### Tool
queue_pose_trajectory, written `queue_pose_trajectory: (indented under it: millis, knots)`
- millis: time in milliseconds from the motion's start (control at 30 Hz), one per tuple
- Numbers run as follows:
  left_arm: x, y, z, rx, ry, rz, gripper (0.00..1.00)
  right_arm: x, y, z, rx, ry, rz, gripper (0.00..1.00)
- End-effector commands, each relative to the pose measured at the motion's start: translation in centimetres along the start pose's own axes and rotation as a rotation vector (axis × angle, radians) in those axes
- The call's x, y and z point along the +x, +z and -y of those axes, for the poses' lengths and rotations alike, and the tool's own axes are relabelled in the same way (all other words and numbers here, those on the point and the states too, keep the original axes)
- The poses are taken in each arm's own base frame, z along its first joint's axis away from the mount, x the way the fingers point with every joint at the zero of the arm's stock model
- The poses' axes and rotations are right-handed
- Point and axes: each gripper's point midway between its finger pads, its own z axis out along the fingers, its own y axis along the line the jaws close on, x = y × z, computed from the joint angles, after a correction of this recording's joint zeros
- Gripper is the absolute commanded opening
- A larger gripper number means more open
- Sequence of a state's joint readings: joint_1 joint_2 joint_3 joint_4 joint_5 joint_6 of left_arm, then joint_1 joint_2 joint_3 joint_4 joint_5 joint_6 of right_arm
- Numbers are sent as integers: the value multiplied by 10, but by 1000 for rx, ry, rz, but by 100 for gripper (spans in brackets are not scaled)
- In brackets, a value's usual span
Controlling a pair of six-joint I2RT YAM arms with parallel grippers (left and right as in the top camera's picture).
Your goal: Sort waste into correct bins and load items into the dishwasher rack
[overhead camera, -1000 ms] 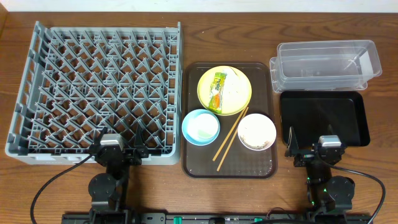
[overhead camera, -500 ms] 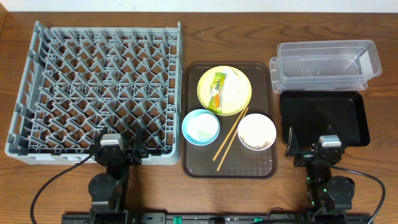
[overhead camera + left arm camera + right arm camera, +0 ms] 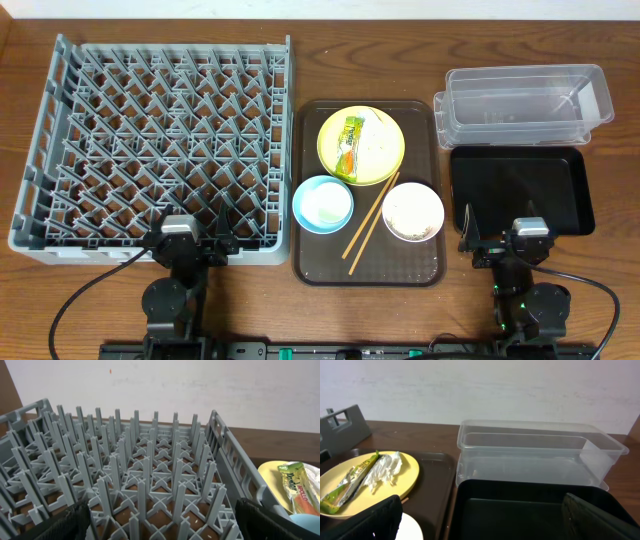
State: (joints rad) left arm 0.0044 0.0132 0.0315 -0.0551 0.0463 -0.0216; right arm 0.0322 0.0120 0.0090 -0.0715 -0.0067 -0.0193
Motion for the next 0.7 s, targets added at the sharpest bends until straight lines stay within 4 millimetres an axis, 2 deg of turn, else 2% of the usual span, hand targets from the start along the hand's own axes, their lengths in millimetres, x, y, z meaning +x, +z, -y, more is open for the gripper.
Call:
queue_pose_trajectory:
  millis: [0, 367, 667]
  knots:
    - [16, 1, -2, -9, 11, -68, 94, 1, 0, 0, 0, 4, -5, 99]
    - [20, 4, -2, -18, 12, -177, 94, -6, -5, 1, 3, 4, -53, 99]
    - [-7, 13, 1, -22, 13, -281, 94, -25, -2, 2, 6, 4, -174, 99]
